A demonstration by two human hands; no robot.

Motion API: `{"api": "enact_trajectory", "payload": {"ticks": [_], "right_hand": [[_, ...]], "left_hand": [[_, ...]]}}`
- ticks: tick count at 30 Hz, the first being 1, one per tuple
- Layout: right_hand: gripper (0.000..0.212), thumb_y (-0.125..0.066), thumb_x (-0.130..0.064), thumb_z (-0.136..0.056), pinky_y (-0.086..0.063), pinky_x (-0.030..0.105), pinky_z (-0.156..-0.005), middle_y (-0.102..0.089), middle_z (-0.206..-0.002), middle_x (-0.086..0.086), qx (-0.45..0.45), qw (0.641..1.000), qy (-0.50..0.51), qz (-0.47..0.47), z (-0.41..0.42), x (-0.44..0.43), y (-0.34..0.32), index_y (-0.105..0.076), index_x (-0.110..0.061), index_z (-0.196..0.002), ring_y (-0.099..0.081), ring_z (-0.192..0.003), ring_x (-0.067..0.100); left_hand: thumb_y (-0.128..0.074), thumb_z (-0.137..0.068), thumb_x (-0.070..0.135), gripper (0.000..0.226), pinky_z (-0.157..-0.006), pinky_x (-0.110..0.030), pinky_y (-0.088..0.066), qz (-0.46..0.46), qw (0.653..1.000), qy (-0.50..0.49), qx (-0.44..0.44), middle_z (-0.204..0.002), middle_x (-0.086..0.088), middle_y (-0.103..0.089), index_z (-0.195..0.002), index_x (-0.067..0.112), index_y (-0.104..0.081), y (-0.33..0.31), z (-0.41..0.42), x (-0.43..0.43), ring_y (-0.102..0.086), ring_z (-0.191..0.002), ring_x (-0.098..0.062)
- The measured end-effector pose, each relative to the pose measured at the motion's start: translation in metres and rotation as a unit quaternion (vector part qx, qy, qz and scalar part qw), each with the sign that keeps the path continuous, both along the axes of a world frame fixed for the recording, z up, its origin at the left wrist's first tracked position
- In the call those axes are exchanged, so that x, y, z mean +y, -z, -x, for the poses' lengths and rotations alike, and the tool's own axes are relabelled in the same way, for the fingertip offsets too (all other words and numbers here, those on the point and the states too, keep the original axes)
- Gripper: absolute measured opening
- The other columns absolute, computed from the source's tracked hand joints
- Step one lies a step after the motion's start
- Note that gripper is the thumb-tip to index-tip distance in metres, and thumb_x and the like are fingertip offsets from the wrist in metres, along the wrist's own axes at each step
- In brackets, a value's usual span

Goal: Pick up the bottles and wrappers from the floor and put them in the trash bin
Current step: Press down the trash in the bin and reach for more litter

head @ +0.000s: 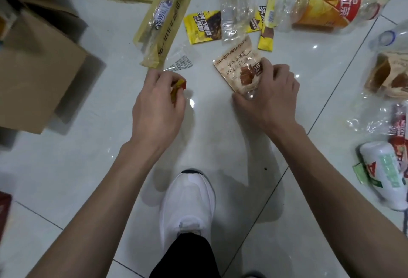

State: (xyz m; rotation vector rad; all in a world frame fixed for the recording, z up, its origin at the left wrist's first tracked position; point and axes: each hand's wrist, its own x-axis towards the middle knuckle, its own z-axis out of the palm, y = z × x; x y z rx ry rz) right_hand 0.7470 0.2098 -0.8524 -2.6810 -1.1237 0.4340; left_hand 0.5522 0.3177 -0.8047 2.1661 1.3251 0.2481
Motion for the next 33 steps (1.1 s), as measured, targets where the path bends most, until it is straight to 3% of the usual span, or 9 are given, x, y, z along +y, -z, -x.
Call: {"api": "enact_trajectory", "payload": {"ticks": [7, 12, 15, 18, 21, 25, 30, 33], "right_hand": [[0.091, -0.073, -0.046, -0.076, -0.043, 0.046, -0.091, -0.041, -0.129, 0.016, 0.036, 0.999, -0.01, -0.005, 0.006, -0.02, -0.014, -0.033, -0.013, -0.15, -0.052, -0.104, 0.038], [0.091, -0.077, -0.043, -0.072, -0.052, 0.051, -0.083, -0.044, -0.123, 0.017, 0.018, 0.998, 0.002, -0.068, 0.002, -0.037, -0.064, -0.039, -0.01, -0.148, -0.057, -0.095, 0.038], [0.09, -0.077, -0.045, -0.071, -0.053, 0.052, -0.084, -0.043, -0.124, 0.016, 0.011, 0.994, 0.02, -0.107, -0.006, -0.045, -0.124, -0.04, -0.012, -0.147, -0.057, -0.095, 0.037], [0.092, -0.074, -0.05, -0.069, -0.053, 0.053, -0.089, -0.042, -0.127, 0.016, 0.004, 0.989, 0.042, -0.144, -0.013, -0.052, -0.208, -0.04, -0.013, -0.146, -0.057, -0.101, 0.036], [0.095, -0.072, -0.054, -0.068, -0.051, 0.052, -0.094, -0.042, -0.13, 0.013, 0.006, 0.984, 0.067, -0.162, -0.016, -0.059, -0.309, -0.039, -0.014, -0.147, -0.057, -0.108, 0.034], [0.096, -0.077, -0.054, -0.07, -0.049, 0.046, -0.097, -0.042, -0.129, 0.008, 0.014, 0.978, 0.099, -0.181, -0.01, -0.072, -0.463, -0.036, -0.016, -0.149, -0.057, -0.112, 0.031], [0.098, -0.077, -0.057, -0.073, -0.044, 0.043, -0.099, -0.04, -0.129, 0.002, 0.042, 0.967, 0.137, -0.21, 0.015, -0.1, -0.658, -0.031, -0.021, -0.152, -0.054, -0.116, 0.028], [0.1, -0.075, -0.06, -0.072, -0.044, 0.047, -0.104, -0.039, -0.132, -0.001, 0.053, 0.96, 0.155, -0.227, 0.03, -0.122, -0.76, -0.028, -0.025, -0.153, -0.054, -0.119, 0.027]], "left_hand": [[-0.057, -0.096, 0.021, 0.016, -0.081, -0.036, -0.051, 0.0, 0.999, 0.0, -0.041, -0.11, 0.007, -0.053, -0.11, 0.022, -0.065, -0.018, -0.008, -0.006, -0.054, -0.084, -0.011], [-0.059, -0.093, 0.019, 0.013, -0.073, -0.008, -0.038, -0.011, 0.998, 0.021, -0.053, -0.102, 0.013, -0.052, -0.103, 0.024, -0.065, -0.056, -0.02, -0.006, -0.051, -0.077, -0.004], [-0.06, -0.091, 0.016, 0.012, -0.071, -0.002, -0.034, -0.012, 0.997, 0.023, -0.066, -0.091, 0.018, -0.049, -0.099, 0.022, -0.067, -0.104, -0.029, -0.006, -0.052, -0.076, 0.003], [-0.061, -0.091, 0.018, 0.013, -0.071, -0.007, -0.036, -0.026, 0.995, 0.044, -0.081, -0.096, 0.011, -0.053, -0.102, 0.021, -0.067, -0.179, -0.04, -0.008, -0.052, -0.073, -0.003], [-0.06, -0.091, 0.019, 0.013, -0.075, -0.022, -0.042, -0.039, 0.992, 0.076, -0.095, -0.101, 0.002, -0.061, -0.102, 0.021, -0.066, -0.275, -0.052, -0.011, -0.055, -0.079, -0.012], [-0.061, -0.091, 0.018, 0.011, -0.076, -0.024, -0.042, -0.043, 0.988, 0.1, -0.11, -0.098, 0.004, -0.061, -0.101, 0.019, -0.066, -0.426, -0.065, -0.024, -0.056, -0.081, -0.014], [-0.06, -0.091, 0.013, 0.015, -0.066, -0.002, -0.034, -0.035, 0.986, 0.108, -0.125, -0.084, 0.016, -0.054, -0.095, 0.027, -0.061, -0.623, -0.066, -0.053, -0.051, -0.074, 0.013], [-0.061, -0.092, 0.014, 0.013, -0.068, -0.001, -0.033, -0.045, 0.984, 0.118, -0.126, -0.091, 0.008, -0.058, -0.101, 0.022, -0.066, -0.724, -0.056, -0.076, -0.05, -0.076, 0.013]]}}
